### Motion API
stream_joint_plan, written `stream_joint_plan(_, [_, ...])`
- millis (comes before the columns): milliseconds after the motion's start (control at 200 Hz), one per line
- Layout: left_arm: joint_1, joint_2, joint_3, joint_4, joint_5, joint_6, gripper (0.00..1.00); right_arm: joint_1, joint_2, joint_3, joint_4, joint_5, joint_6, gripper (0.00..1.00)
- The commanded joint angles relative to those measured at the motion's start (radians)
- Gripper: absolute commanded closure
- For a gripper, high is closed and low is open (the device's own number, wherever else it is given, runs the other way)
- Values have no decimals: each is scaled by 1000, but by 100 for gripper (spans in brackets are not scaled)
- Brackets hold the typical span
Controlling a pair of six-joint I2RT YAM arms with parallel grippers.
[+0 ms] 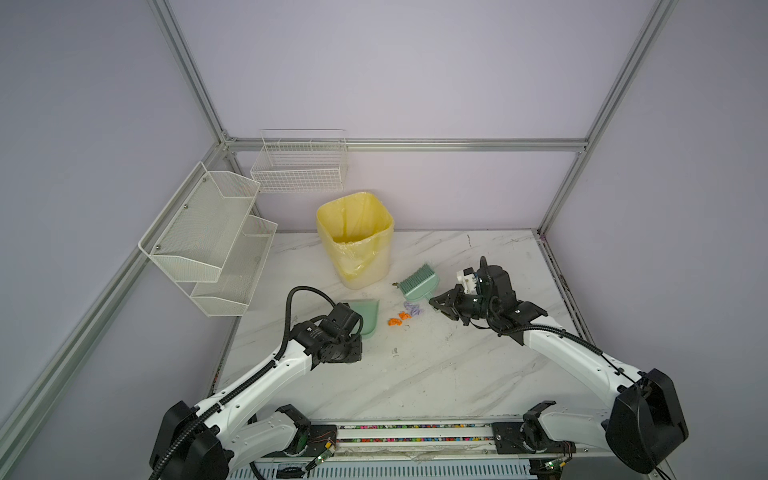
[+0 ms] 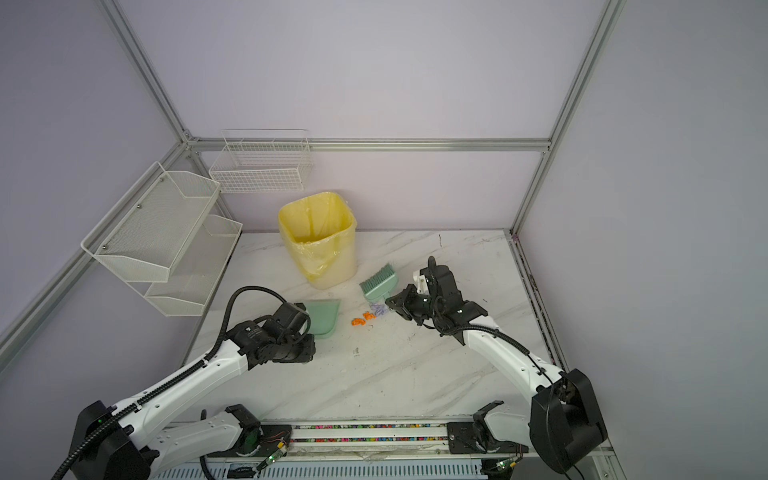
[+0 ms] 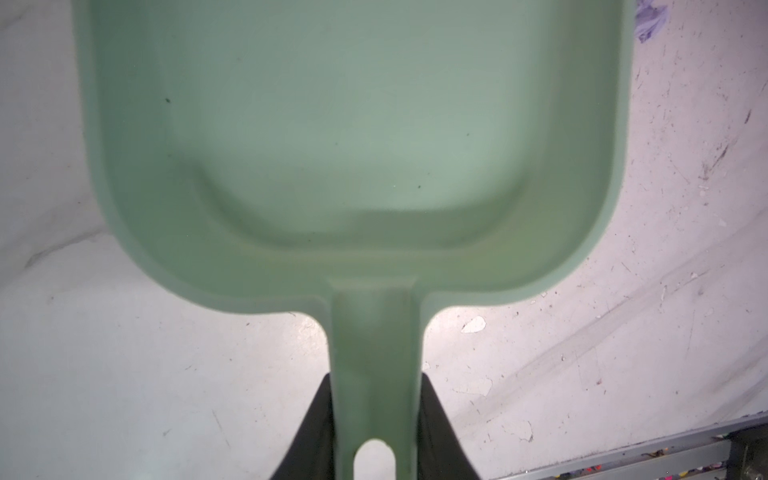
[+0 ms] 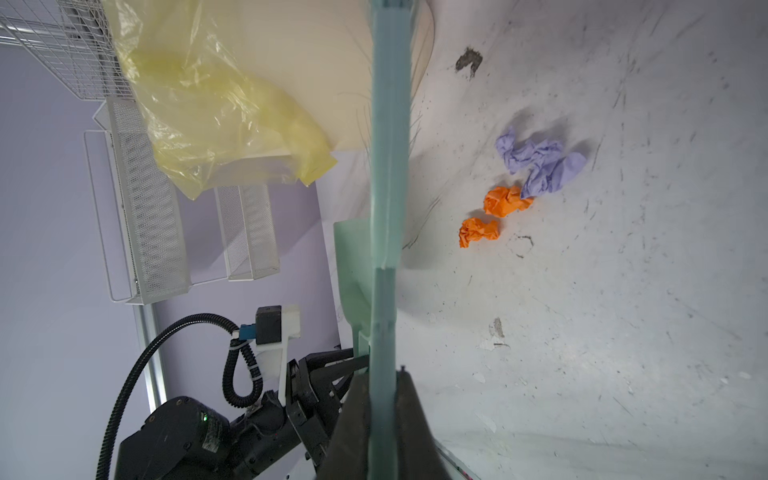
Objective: Sweep away the paper scraps from the table
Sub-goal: 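Set the dustpan by the scraps with the left gripper while the right positions the brush, then lower the brush with the right gripper behind the scraps, facing the dustpan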
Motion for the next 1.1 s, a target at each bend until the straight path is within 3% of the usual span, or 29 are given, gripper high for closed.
stream_joint_plan(0, [-8, -20, 114, -56, 6, 69, 87, -26, 28, 110, -209, 74, -171, 100])
stream_joint_plan(165, [-22, -22, 123, -77, 55, 109, 86, -39, 97, 282, -447, 209, -373, 100])
stream_joint_plan(335, [-42, 11, 154, -124, 47, 109, 86, -41, 162, 389, -561, 291, -485, 100])
stream_joint_plan(785, [-118, 57, 165, -175, 34, 85, 86, -41, 309, 589, -798, 468, -670, 100])
stream_joint_plan(1095, [-140, 92, 159, -146, 88, 84, 86, -33, 406, 680, -923, 585, -762, 100])
